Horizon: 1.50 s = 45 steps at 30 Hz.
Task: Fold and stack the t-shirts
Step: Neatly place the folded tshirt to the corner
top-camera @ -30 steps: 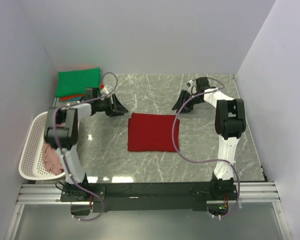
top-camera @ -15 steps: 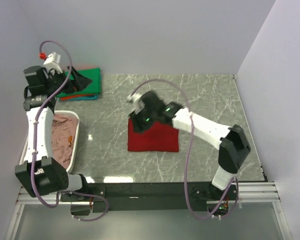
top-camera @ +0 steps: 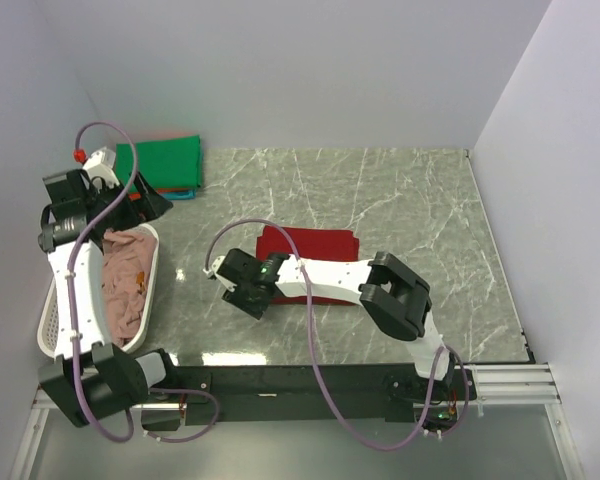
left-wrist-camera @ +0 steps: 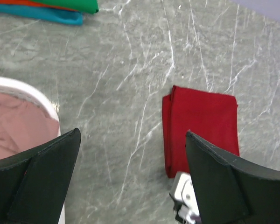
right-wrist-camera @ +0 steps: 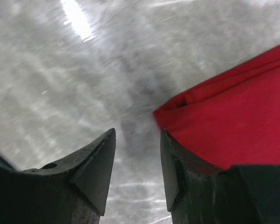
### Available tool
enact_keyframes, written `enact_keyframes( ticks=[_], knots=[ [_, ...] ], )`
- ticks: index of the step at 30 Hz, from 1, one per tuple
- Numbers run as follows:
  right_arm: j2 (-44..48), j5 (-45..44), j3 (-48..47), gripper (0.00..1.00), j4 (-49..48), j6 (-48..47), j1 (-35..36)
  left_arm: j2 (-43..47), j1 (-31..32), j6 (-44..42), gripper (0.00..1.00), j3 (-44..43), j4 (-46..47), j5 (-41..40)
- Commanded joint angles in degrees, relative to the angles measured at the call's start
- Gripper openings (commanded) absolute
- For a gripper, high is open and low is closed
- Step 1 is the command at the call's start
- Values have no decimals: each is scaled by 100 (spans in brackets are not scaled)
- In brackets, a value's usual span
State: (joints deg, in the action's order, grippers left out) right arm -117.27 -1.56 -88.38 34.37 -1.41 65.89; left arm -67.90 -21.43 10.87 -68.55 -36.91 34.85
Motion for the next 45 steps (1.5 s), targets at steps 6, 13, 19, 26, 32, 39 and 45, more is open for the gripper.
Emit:
enact_keyframes(
  ticks=[6,13,19,26,32,39,45],
  knots=[
    [-322,-529,-128,43,-229,-149,29,690,-19,-340,100,369,-54,-426],
    [-314,-424,128,2,-413,-228,-111,400,-19,151,99,825,-44,-400],
    [502,366,189,0,-466,-140,-488,558,279,1372,99,1940,1035,110],
    [1233,1034,505,0,-747,88,-840,49,1263,2479,99,2425,1774,-435],
    [1391,1369,568,0,-765,53,-990,-908,1730,3200,99,2663,2354,-472],
    [1400,1589,602,0,-783,97,-1052,-1927,2430,4150,99,2584,3311,-303],
    [1304,1606,550,0,-879,123,-1052,-2718,2950,4810,99,2338,3348,-348]
  ],
)
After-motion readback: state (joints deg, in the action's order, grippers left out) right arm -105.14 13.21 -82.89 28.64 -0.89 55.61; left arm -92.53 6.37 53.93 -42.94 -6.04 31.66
